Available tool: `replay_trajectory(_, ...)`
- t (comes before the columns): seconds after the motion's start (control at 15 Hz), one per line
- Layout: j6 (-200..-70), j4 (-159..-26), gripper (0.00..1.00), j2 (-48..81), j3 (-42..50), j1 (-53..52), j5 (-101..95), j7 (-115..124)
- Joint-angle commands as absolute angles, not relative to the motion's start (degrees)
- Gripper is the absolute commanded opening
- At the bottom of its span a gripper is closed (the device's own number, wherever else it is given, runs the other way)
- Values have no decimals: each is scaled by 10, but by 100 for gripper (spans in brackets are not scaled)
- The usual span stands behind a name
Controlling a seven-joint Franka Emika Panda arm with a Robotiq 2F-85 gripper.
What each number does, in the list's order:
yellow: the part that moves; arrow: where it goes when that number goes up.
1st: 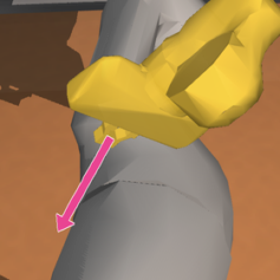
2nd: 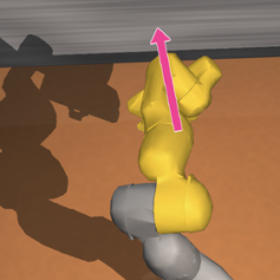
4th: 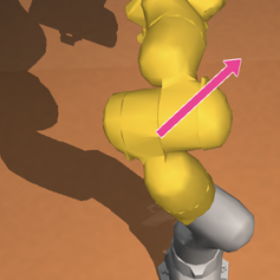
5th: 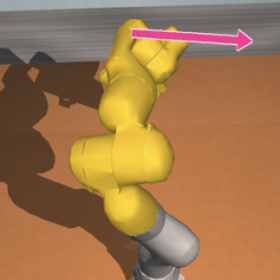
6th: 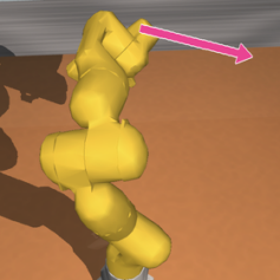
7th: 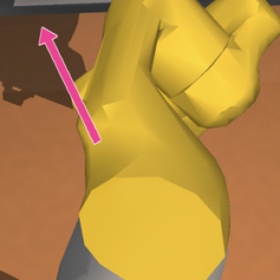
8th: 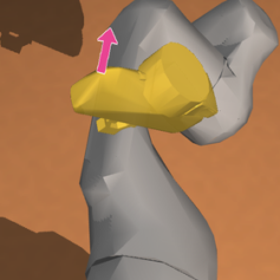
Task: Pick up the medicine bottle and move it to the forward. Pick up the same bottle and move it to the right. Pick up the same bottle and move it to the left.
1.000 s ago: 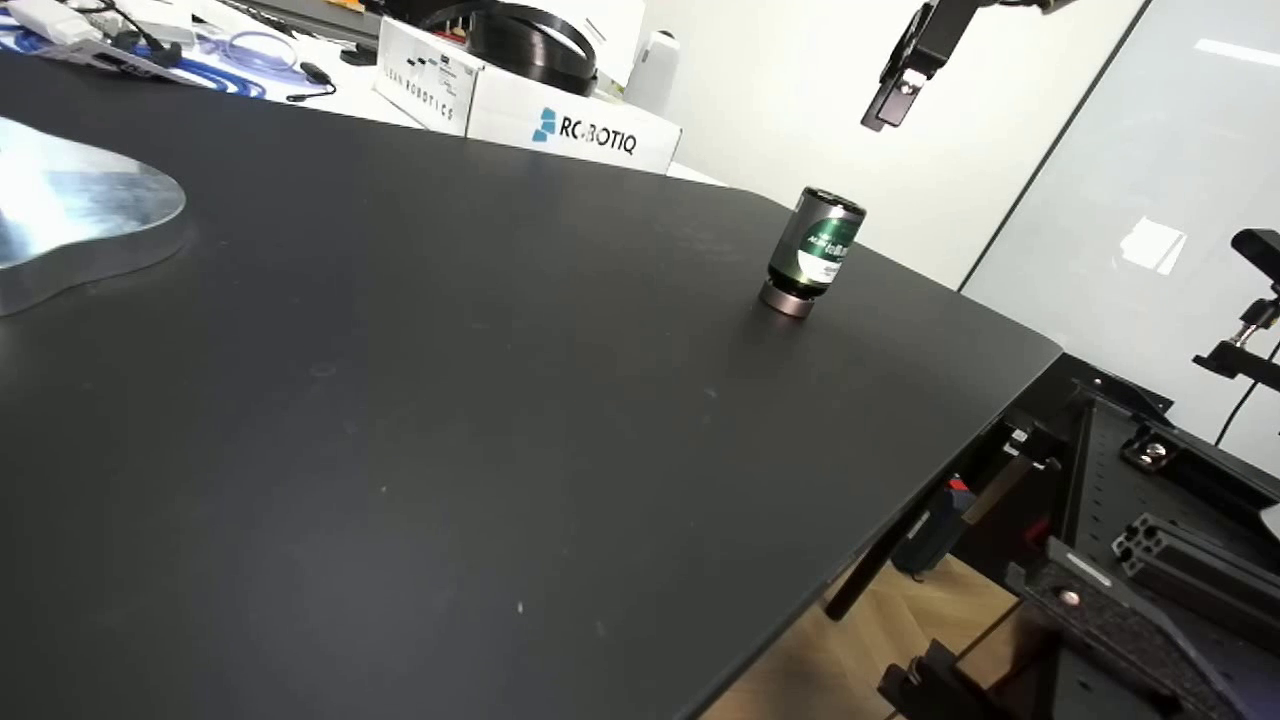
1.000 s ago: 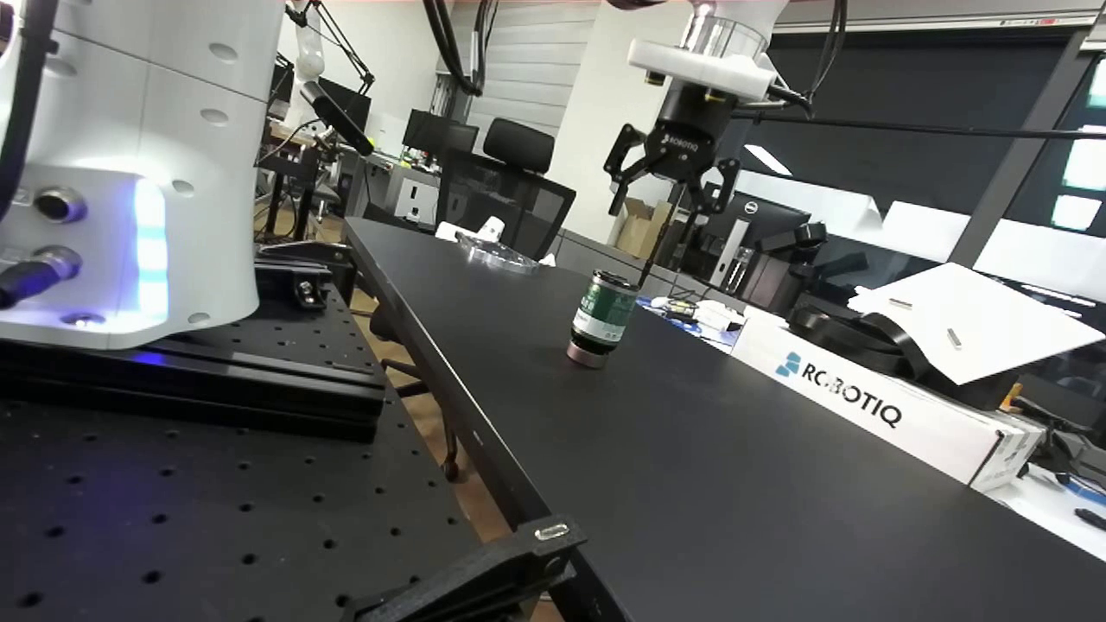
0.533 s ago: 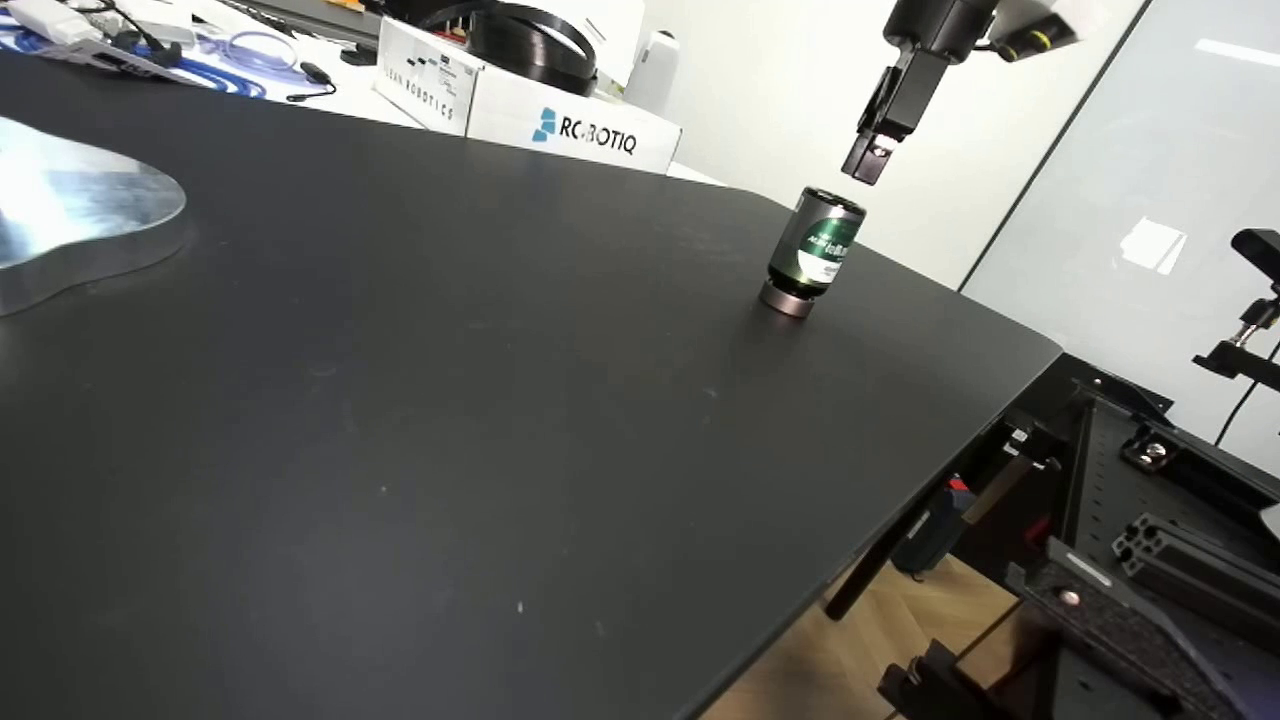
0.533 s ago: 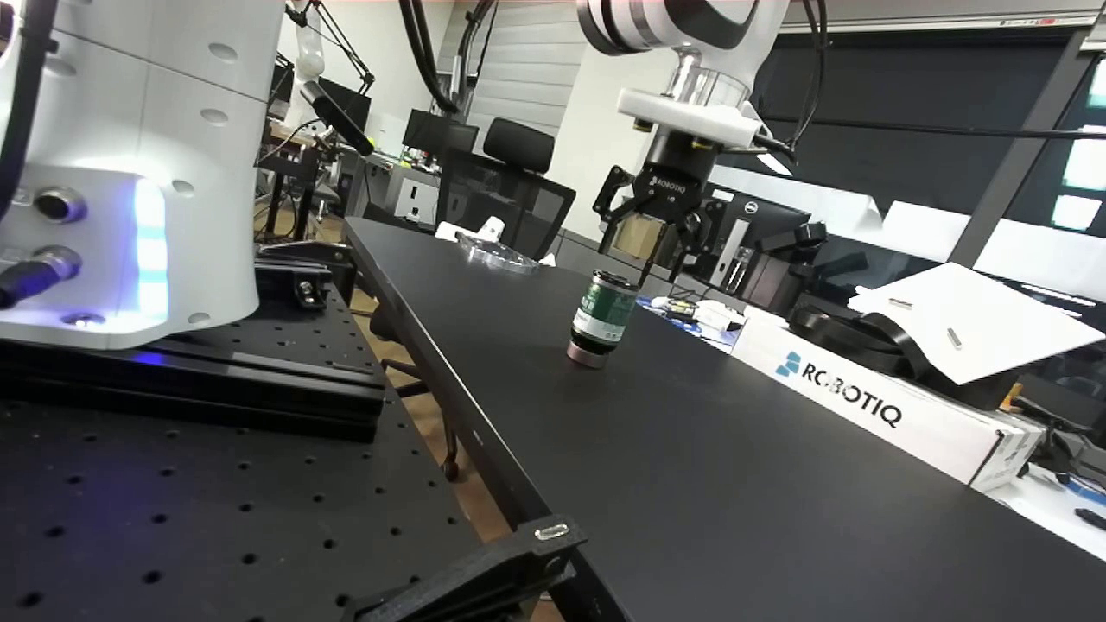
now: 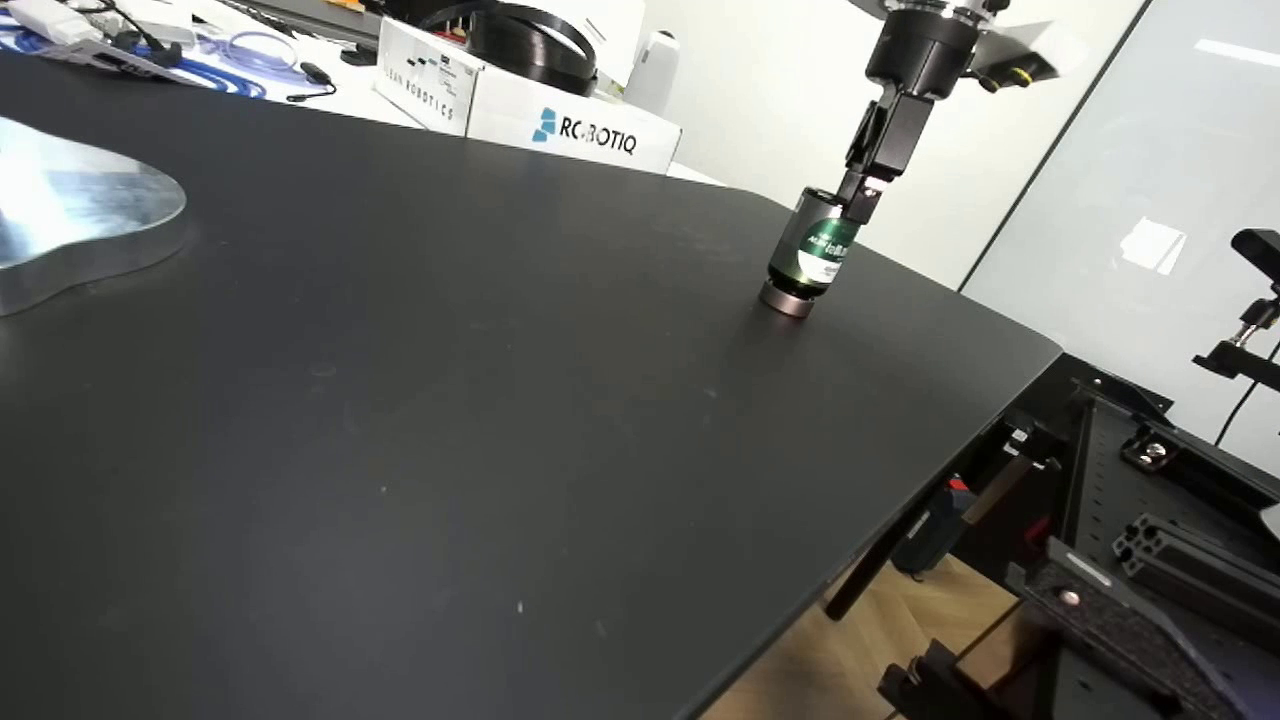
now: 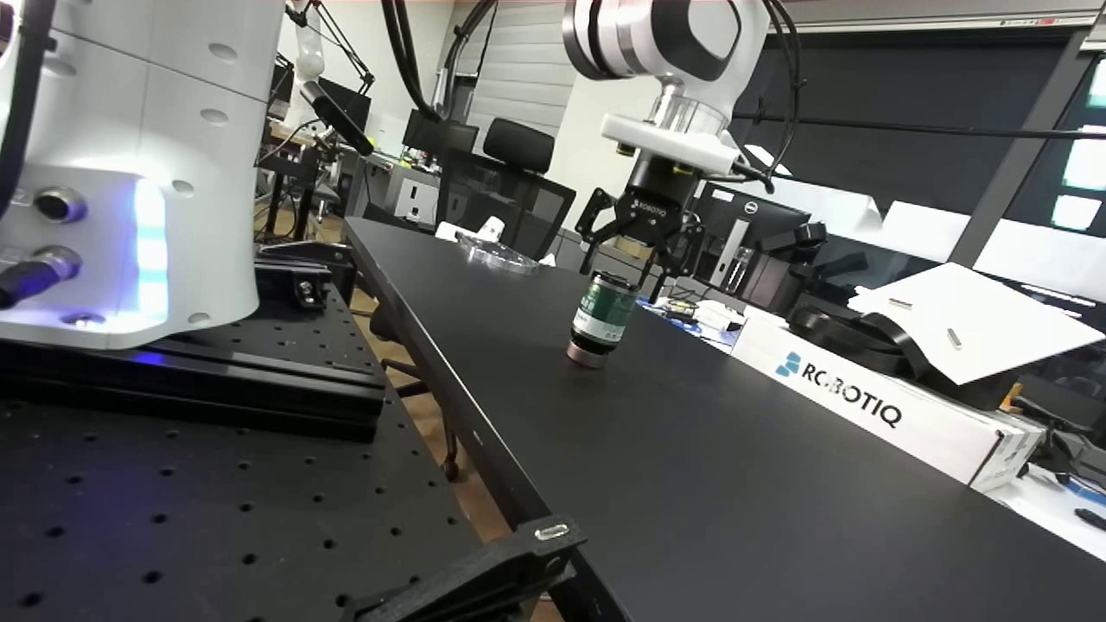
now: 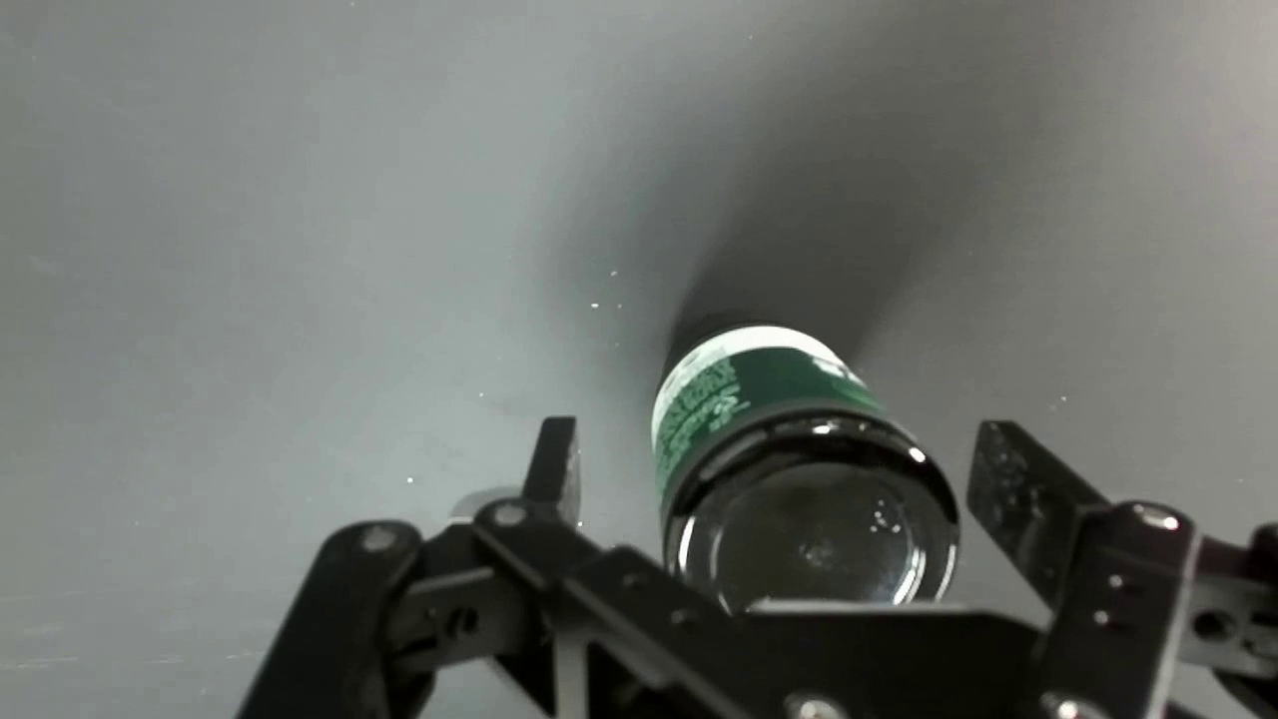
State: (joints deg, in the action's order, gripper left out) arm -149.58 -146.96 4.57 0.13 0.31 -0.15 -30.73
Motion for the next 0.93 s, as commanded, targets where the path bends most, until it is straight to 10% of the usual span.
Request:
replay_trajectory(0.0, -1525, -1464, 73, 58, -7, 5, -10, -281)
replay_trajectory(0.27, -1575, -1468, 45, 62, -12, 8, -9, -286)
replay_trajectory(0.87, -1430, -1412, 45, -30, 48, 60, -31, -299)
